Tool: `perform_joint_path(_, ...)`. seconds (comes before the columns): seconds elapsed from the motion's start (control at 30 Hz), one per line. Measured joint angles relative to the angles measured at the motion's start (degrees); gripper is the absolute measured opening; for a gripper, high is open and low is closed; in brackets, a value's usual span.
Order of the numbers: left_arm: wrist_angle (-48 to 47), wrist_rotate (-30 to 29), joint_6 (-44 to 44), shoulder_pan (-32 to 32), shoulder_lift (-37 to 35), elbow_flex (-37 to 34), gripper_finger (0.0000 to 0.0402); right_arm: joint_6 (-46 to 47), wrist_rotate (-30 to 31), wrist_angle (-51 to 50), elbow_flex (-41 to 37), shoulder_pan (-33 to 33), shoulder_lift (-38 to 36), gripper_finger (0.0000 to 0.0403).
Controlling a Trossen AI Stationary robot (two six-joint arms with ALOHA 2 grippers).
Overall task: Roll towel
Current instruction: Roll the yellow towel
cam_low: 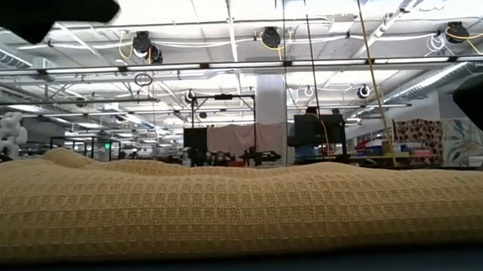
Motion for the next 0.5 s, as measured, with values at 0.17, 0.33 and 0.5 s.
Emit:
perform_joint_path(0.17, 11.9, -1.8, 4.3, -2.1, 8.0, 0.0, 0.0243, 0.9, -0.2, 0.0, 0.0, -0.1, 0.0, 0.0166)
perform_joint_path(0.33, 10.9, -6.9, 5.7, -2.1, 14.7, 2.5, 0.0259, 1.2, -1.2, 0.0, 0.0, -0.1, 0.0, 0.014)
perform_joint_path(0.5, 8.1, -10.8, 8.5, -2.0, 16.2, 3.8, 0.0261, 1.6, -1.7, -0.1, 0.0, -0.1, 0.0, 0.0128)
